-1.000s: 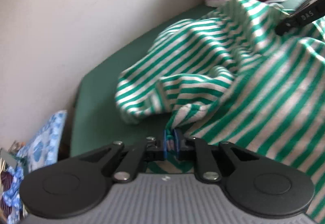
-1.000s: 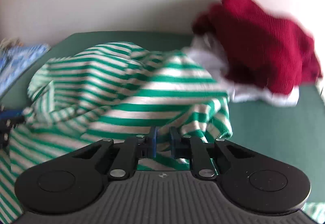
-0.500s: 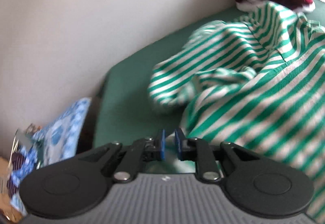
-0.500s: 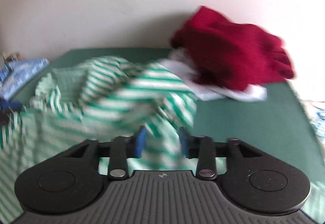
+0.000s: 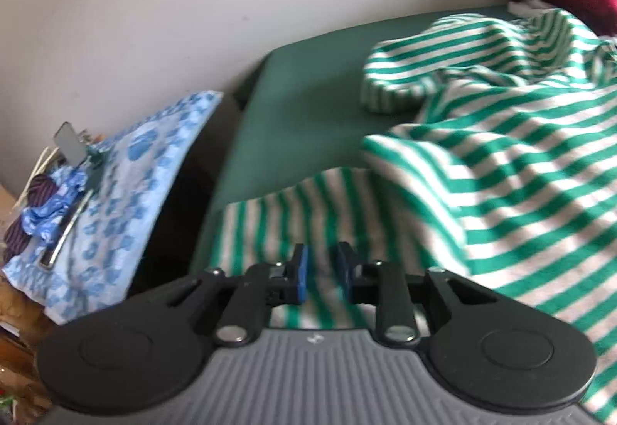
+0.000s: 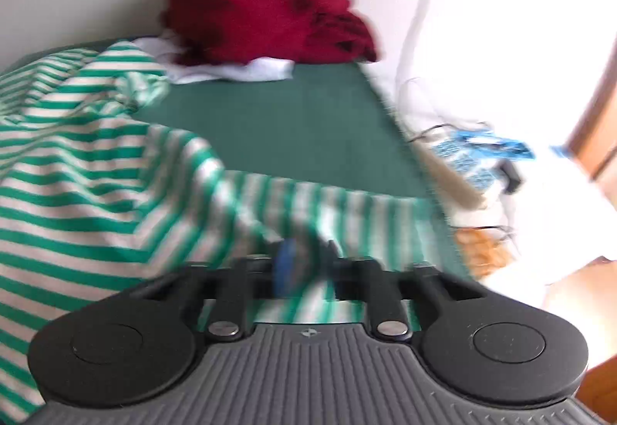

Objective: Fold clothes
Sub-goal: 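Move both open grippers down to the striped shirt hem edge, then close both grippers on the striped shirt hem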

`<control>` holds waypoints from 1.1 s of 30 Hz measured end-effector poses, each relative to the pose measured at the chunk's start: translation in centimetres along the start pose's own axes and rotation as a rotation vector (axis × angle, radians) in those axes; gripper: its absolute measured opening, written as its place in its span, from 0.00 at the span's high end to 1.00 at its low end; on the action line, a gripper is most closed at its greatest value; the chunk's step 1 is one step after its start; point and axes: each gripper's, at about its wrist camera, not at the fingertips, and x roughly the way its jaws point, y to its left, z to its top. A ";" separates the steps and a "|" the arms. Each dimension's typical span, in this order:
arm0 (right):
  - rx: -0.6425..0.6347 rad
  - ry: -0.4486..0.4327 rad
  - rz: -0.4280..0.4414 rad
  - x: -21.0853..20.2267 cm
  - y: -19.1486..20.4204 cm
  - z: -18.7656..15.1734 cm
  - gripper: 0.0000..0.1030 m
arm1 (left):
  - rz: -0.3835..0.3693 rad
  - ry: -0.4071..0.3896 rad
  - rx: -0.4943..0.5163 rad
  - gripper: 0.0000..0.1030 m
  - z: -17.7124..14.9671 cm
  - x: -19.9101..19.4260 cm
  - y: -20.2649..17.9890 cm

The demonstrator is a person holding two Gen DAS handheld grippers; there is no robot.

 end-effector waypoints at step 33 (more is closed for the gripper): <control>0.200 0.094 -0.170 -3.3 -3.8 -2.8 0.78 | -0.066 0.115 -0.119 0.47 0.1 -2.3 -1.4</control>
